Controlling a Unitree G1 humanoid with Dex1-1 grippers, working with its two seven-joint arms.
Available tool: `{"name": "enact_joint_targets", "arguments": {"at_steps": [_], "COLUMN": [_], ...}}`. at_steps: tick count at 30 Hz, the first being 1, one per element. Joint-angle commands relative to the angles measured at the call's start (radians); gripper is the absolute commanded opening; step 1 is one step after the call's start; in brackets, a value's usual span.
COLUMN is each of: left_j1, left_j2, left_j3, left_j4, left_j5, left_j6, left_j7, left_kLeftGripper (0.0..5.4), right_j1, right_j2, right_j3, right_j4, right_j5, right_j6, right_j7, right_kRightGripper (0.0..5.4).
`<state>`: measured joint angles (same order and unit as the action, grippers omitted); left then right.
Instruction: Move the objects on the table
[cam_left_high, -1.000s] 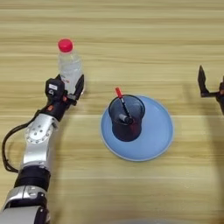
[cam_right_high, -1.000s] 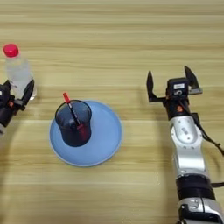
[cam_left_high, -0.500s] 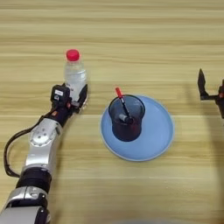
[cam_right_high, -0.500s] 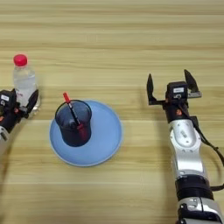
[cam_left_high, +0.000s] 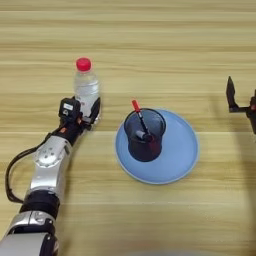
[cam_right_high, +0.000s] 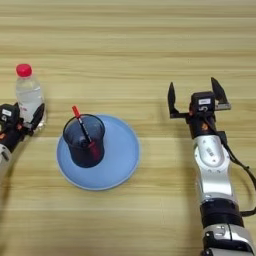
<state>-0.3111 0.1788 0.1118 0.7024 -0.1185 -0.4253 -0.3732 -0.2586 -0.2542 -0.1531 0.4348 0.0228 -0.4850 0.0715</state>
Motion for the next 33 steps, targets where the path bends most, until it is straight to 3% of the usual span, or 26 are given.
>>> {"name": "enact_joint_targets", "arguments": {"at_steps": [1, 7, 13, 33], "left_j1": [-0.012, -0.014, -0.014, -0.008], "left_j2": [0.004, 0.004, 0.004, 0.004], "left_j3": [0.000, 0.000, 0.000, -0.010], "left_j4": [0.021, 0.028, 0.029, 0.015], "left_j5": [0.006, 0.006, 0.007, 0.013], "left_j6": [-0.007, -0.016, -0.020, -0.057], "left_j7": [0.008, 0.009, 0.010, 0.005], "left_kLeftGripper": [2.98, 2.98, 3.78, 5.39], "right_j1": [-0.017, -0.021, -0.022, -0.023], "right_j2": [0.008, 0.010, 0.011, 0.014], "right_j3": [-0.007, -0.008, -0.011, -0.015], "right_j4": [0.004, 0.002, 0.001, -0.001], "right_j5": [0.008, 0.011, 0.014, 0.010], "right_j6": [-0.011, -0.020, -0.027, -0.035], "right_j7": [-0.004, -0.003, -0.002, -0.002], "right_kRightGripper": [5.40, 5.40, 5.40, 5.40]}}
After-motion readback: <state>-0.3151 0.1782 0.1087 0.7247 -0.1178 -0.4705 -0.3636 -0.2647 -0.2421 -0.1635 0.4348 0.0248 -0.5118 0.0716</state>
